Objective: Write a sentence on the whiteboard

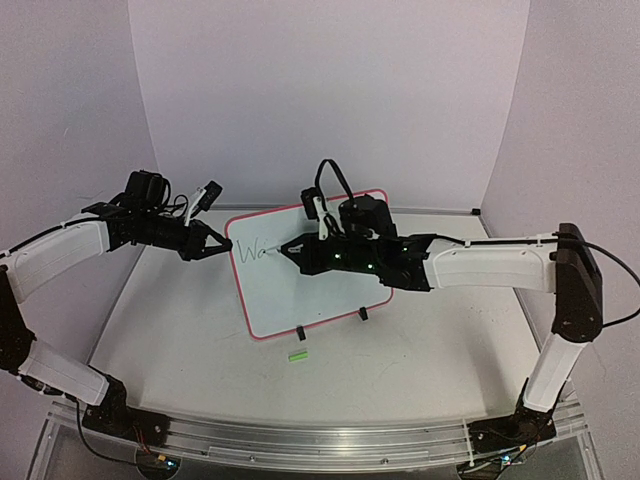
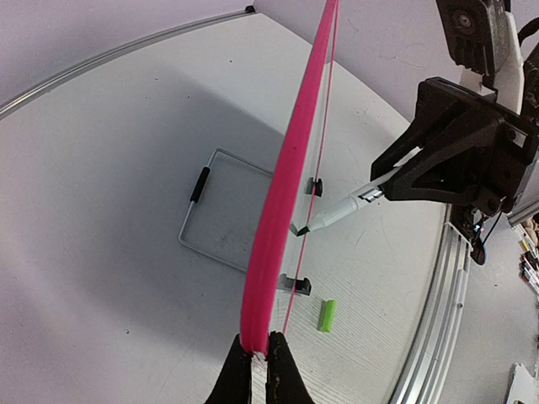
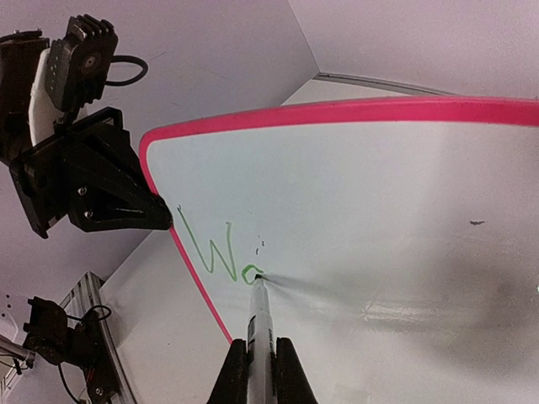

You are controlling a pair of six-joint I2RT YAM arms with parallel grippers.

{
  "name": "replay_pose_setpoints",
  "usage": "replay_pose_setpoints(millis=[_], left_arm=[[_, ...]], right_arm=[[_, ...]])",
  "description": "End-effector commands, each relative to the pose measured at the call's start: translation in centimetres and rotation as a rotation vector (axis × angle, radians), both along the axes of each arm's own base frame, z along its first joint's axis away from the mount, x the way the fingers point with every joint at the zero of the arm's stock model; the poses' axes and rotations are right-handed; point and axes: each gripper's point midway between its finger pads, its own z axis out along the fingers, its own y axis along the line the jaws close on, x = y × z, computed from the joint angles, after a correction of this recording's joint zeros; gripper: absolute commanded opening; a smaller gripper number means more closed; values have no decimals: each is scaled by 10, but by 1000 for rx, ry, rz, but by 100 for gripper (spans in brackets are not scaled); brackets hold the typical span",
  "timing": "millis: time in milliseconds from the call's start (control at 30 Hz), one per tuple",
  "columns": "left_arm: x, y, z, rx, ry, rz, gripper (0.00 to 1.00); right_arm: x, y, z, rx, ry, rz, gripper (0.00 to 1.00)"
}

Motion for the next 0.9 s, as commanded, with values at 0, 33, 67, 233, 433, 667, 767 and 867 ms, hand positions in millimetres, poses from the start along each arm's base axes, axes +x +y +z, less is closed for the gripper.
replay_pose_setpoints(millis=[0,33,67,233,433,667,767,867], left_arm=[[-4,-7,-8,36,-6,-36,0],[-4,-7,-8,36,-7,-36,0],[-4,-7,-8,36,-6,-36,0],[-5,-7,-6,35,-10,-36,0],[-6,-7,-6,36,-13,-38,0],[-6,-7,-5,36,-14,-38,0],[-6,-7,-5,35,-16,-39,0],[-6,-7,-4,35,-16,-38,0]], right_arm=[[13,-11,38,48,-72,-68,0],[13,-11,38,48,-72,-68,0],[12,-12,38,49,-73,-69,0],[12,-12,27,32,-57,-71,0],[11,-11,6,3,-24,-65,0],[11,-12,-8,-21,-2,-69,0],[10,-13,-12,-30,4,-70,0],[9,-14,-16,-41,12,-68,0]])
